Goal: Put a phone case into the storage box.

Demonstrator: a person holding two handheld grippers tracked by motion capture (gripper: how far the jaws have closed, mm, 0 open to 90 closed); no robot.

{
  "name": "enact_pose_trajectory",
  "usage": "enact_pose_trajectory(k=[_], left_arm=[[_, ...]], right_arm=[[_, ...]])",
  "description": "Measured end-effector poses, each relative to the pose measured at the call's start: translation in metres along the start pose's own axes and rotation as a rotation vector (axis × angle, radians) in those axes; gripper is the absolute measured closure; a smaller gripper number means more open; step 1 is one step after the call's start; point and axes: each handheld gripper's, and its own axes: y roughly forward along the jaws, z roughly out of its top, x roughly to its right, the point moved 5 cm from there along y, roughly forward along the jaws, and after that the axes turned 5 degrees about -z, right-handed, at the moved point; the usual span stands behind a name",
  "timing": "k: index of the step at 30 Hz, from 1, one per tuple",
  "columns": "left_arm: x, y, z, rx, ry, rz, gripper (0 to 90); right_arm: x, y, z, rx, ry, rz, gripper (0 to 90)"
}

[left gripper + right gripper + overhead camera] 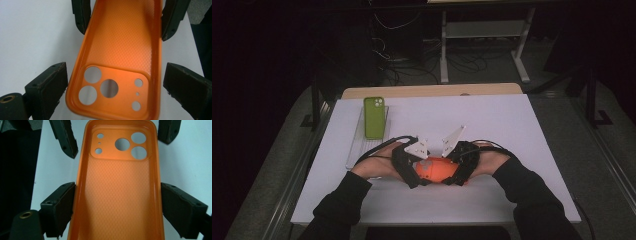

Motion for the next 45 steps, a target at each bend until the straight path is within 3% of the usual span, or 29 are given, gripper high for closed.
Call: enact_pose_trajectory(k=[17, 20, 30, 38, 45], left_arm=[[0.0051, 0.0085, 0.0004, -0.007, -0.026, -0.052, 11.6], [0.0046, 0.0083, 0.0003, -0.021, 0.001, -0.049, 12.4], [0.0042, 0.0091, -0.0003, -0.039, -0.003, -0.079, 14.8], [0.0056, 0.01, -0.0002, -0.042, -0.019, -0.075, 15.5], [0.0026, 0.0118, -0.0023, -0.056, -0.056, -0.031, 15.6]], right_arm=[[-0.0036, -0.0041, 0.0069, 0.014, -0.03, 0.012, 14.5], [-0.0037, -0.0034, 0.0068, 0.014, -0.032, 0.016, 14.5], [-0.0039, -0.0016, 0.0063, 0.007, -0.039, 0.023, 14.4], [-0.0039, -0.001, 0.0035, 0.01, -0.036, 0.032, 14.2], [-0.0014, -0.0082, 0.0025, 0.051, -0.021, 0.0, 9.2]])
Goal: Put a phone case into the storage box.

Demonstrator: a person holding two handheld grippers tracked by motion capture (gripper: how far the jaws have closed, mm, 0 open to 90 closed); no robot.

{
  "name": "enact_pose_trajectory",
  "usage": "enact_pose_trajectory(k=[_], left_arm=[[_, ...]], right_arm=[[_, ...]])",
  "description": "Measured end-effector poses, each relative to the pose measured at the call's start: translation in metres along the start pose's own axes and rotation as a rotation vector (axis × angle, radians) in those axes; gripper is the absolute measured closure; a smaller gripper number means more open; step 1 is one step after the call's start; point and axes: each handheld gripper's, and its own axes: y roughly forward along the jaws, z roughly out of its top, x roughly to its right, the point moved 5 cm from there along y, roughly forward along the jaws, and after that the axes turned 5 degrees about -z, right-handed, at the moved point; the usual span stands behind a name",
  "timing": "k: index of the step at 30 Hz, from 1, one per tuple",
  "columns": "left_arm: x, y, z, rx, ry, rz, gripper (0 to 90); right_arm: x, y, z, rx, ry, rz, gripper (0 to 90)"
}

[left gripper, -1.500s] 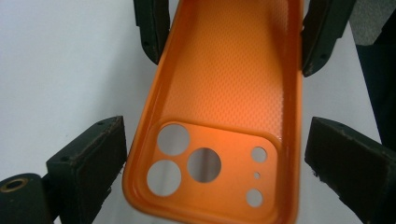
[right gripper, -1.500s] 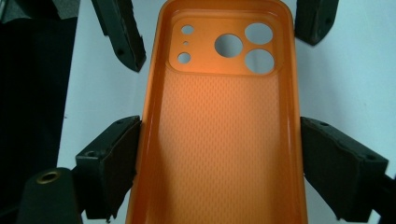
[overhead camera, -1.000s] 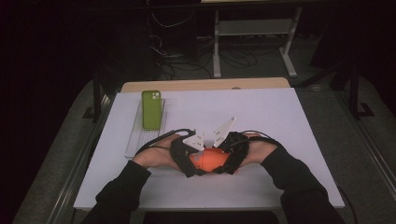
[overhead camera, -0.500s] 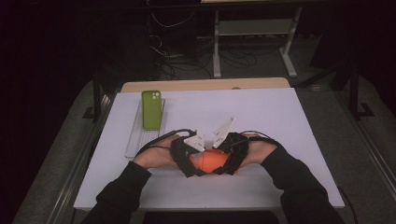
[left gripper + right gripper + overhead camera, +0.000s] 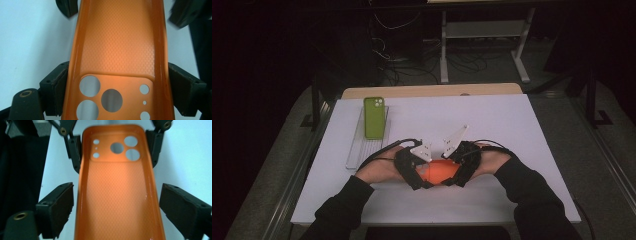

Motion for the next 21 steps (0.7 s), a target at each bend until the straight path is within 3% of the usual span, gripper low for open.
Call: enact_pose_trajectory(k=[9, 10, 13, 18, 21], left_arm=[[-0.003, 0.004, -0.003, 0.004, -0.104, 0.103, 15.4], [-0.003, 0.004, -0.002, 0.007, -0.13, 0.11, 15.4], [-0.003, 0.003, -0.002, 0.008, -0.168, 0.135, 15.4], [-0.004, 0.002, -0.008, -0.046, -0.204, 0.19, 15.3], [-0.006, 0.0, -0.011, -0.041, -0.25, 0.231, 15.3]], right_arm=[[0.012, -0.016, -0.006, 0.057, 0.096, -0.058, 4.3], [0.014, -0.018, -0.008, 0.062, 0.113, -0.065, 3.9], [0.019, -0.024, -0.013, 0.069, 0.158, -0.106, 3.0], [0.026, -0.034, -0.025, 0.087, 0.267, -0.173, 1.8], [0.025, -0.04, -0.032, 0.122, 0.403, -0.208, 2.0]])
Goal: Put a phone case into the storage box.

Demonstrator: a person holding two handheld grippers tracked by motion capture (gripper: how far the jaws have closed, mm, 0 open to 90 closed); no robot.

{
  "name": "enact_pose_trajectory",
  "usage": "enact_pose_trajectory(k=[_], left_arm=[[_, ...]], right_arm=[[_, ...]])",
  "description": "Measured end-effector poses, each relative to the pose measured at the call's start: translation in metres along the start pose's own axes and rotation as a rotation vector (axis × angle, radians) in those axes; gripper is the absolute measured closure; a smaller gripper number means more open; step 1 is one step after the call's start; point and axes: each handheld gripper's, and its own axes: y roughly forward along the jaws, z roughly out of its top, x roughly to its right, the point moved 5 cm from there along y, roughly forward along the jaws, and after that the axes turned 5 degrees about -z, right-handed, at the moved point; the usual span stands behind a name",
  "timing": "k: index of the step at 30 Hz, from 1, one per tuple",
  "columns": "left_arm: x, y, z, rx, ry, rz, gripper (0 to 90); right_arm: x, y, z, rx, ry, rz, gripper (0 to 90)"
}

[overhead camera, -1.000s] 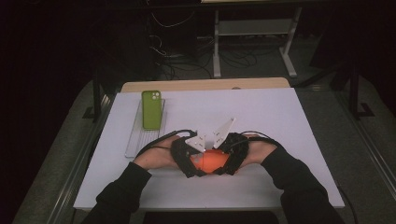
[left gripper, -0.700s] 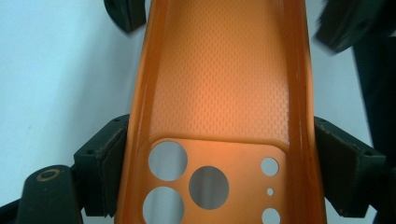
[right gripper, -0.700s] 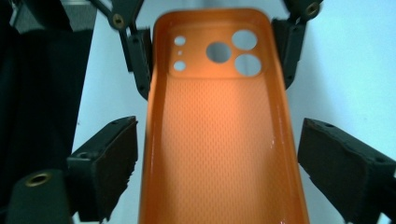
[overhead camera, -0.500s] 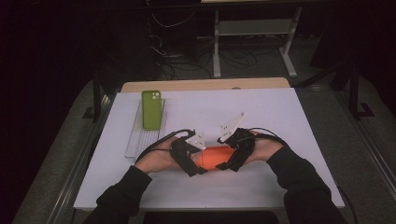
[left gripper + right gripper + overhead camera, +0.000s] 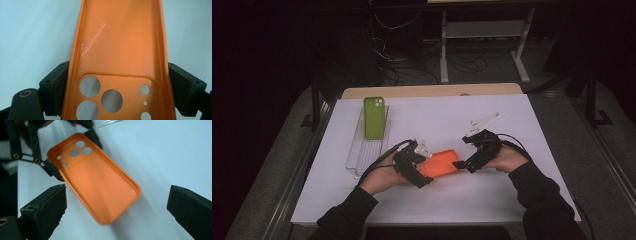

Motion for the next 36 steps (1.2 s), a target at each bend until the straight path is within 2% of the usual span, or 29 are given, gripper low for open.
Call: enact_pose_trajectory(k=[1, 3, 5, 6, 8, 9, 12, 13, 14, 15, 16, 20, 22, 24, 27, 32, 36], left_arm=[[-0.001, -0.001, -0.001, 0.005, -0.028, 0.008, 15.4], [-0.003, -0.002, -0.001, 0.013, -0.043, 0.024, 15.3], [-0.005, -0.004, -0.001, 0.015, -0.075, 0.034, 15.3], [-0.006, -0.004, 0.0, 0.026, -0.087, 0.04, 15.3], [-0.008, -0.007, 0.0, 0.027, -0.092, 0.043, 15.2], [-0.008, -0.007, 0.0, 0.035, -0.108, 0.044, 15.2], [-0.01, -0.008, 0.0, 0.034, -0.108, 0.043, 15.2], [-0.009, -0.008, 0.0, 0.034, -0.124, 0.04, 15.2], [-0.01, -0.009, -0.001, 0.028, -0.117, 0.043, 15.2], [-0.011, -0.01, -0.001, 0.029, -0.121, 0.039, 15.2], [-0.011, -0.01, -0.001, 0.03, -0.125, 0.036, 15.2], [-0.012, -0.01, 0.0, 0.04, -0.14, 0.042, 15.3], [-0.014, -0.011, -0.001, 0.038, -0.135, 0.046, 15.3], [-0.014, -0.011, -0.001, 0.049, -0.147, 0.045, 15.3], [-0.015, -0.011, -0.002, 0.045, -0.143, 0.041, 15.3], [-0.014, -0.011, -0.002, 0.042, -0.141, 0.037, 15.4], [-0.015, -0.012, -0.002, 0.055, -0.143, 0.036, 15.3]], right_arm=[[0.001, 0.0, -0.002, 0.006, 0.028, -0.009, 2.3], [0.003, -0.001, -0.008, 0.023, 0.072, -0.037, 2.5], [0.004, 0.001, -0.014, 0.041, 0.124, -0.063, 1.6], [0.002, 0.002, -0.017, 0.051, 0.149, -0.062, 1.6], [-0.002, 0.007, -0.023, 0.045, 0.201, -0.093, 1.6], [-0.004, 0.01, -0.025, 0.047, 0.202, -0.112, 1.6], [-0.009, 0.017, -0.032, 0.057, 0.221, -0.16, 1.6], [-0.009, 0.018, -0.033, 0.062, 0.215, -0.168, 1.6], [-0.011, 0.019, -0.033, 0.075, 0.225, -0.187, 1.6], [-0.01, 0.019, -0.035, 0.085, 0.21, -0.21, 1.6], [-0.012, 0.02, -0.036, 0.09, 0.229, -0.222, 1.6], [-0.012, 0.019, -0.04, 0.096, 0.244, -0.231, 1.7], [-0.011, 0.018, -0.04, 0.113, 0.23, -0.245, 1.7], [-0.011, 0.018, -0.041, 0.108, 0.212, -0.265, 1.9], [-0.012, 0.019, -0.041, 0.1, 0.164, -0.289, 2.1], [-0.013, 0.021, -0.041, 0.085, 0.058, -0.347, 2.0], [-0.015, 0.02, -0.04, 0.085, 0.011, -0.376, 1.7]])
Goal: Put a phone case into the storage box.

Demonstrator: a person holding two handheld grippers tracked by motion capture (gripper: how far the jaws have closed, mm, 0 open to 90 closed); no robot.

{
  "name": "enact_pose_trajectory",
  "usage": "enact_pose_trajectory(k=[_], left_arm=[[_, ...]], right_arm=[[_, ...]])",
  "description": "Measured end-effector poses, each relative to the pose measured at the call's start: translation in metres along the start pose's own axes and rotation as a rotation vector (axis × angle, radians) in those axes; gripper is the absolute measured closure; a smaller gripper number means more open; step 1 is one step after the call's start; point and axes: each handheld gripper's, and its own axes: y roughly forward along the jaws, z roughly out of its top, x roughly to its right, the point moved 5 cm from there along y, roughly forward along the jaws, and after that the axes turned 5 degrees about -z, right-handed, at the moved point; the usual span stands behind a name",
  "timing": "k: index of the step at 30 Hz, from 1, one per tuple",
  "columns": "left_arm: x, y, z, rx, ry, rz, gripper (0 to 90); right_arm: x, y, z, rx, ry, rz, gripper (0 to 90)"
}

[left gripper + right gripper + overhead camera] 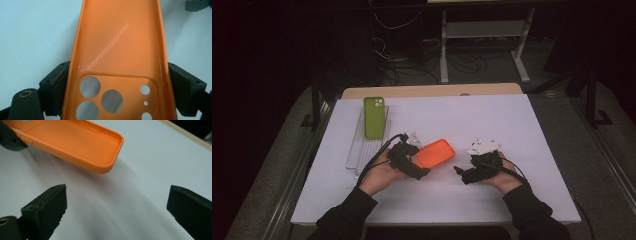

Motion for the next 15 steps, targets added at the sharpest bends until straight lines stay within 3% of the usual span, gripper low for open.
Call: enact_pose_trajectory(k=[5, 15], left_arm=[[-0.0008, -0.0013, -0.0001, -0.006, 0.004, 0.002, 15.3], [-0.0009, -0.001, 0.0006, 0.005, 0.012, 0.005, 15.4]], right_arm=[[-0.0026, -0.0017, 0.0002, 0.011, -0.065, -0.034, 1.6], [-0.0063, -0.0031, 0.0008, 0.029, -0.256, -0.139, 1.3]])
